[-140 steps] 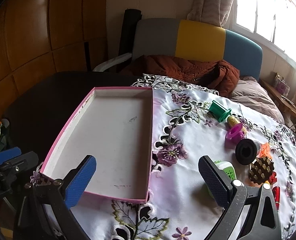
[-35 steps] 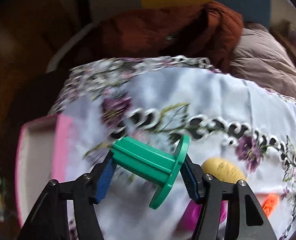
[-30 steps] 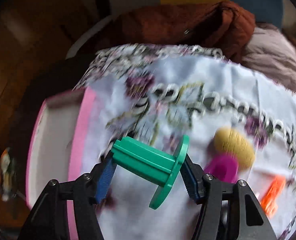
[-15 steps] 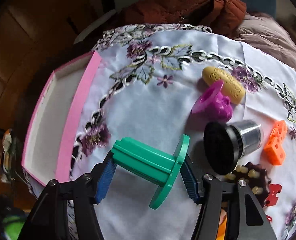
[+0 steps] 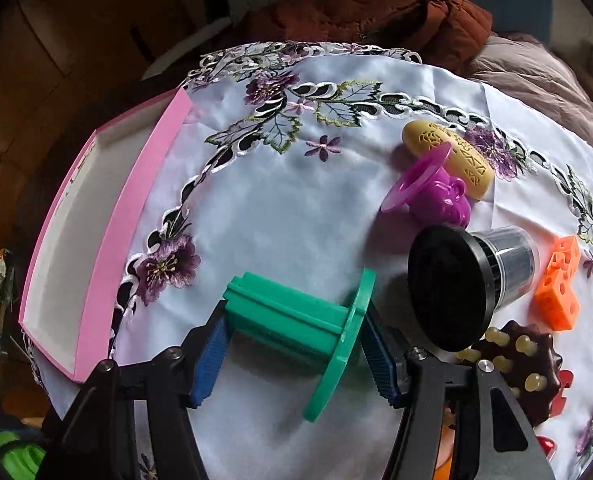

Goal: Organize rigid objects
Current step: 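Lift the white-green device with the left tool while the right tool holds the teal spool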

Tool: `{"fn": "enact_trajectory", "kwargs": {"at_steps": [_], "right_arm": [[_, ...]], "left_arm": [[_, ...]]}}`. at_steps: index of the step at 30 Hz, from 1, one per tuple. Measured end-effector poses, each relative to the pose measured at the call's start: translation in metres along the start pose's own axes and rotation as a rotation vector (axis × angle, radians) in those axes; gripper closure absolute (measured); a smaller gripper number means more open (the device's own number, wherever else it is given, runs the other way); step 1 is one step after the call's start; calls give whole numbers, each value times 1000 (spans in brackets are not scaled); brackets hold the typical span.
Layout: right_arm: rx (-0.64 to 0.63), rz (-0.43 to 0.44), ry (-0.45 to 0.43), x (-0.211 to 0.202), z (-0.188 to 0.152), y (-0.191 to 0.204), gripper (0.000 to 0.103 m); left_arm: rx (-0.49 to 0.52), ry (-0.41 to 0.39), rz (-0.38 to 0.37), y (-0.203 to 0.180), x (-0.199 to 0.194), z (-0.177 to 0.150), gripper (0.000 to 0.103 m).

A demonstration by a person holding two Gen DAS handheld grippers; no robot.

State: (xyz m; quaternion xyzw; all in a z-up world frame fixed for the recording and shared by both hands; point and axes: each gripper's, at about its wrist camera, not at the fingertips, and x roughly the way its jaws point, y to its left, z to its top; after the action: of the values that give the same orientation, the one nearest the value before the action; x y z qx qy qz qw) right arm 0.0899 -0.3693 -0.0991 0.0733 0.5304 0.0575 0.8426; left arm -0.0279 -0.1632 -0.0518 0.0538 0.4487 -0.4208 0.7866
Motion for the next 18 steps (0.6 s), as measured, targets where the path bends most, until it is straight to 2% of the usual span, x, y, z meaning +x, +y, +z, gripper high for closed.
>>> {"fn": "enact_trajectory", "kwargs": {"at_steps": [6,10,14,15,18], "right_arm": [[23,1,-7,1,5,-4,40],[15,-9,-10,2,5,-2,40],[15,-13,-12,2,5,-3,40],[7,-20,-12,3,4,-1,40],[-4,-30,-14,4,4,0,40]], "left_arm": [[97,19,-60,-9,-3,4,40],[81,14,-148,-8,-11,9,40],[123,30,-199,-7,-23,8,40],[116,33,-233,-5,-30,9,40],[124,-4,-276,-3,-50,15,40]]}}
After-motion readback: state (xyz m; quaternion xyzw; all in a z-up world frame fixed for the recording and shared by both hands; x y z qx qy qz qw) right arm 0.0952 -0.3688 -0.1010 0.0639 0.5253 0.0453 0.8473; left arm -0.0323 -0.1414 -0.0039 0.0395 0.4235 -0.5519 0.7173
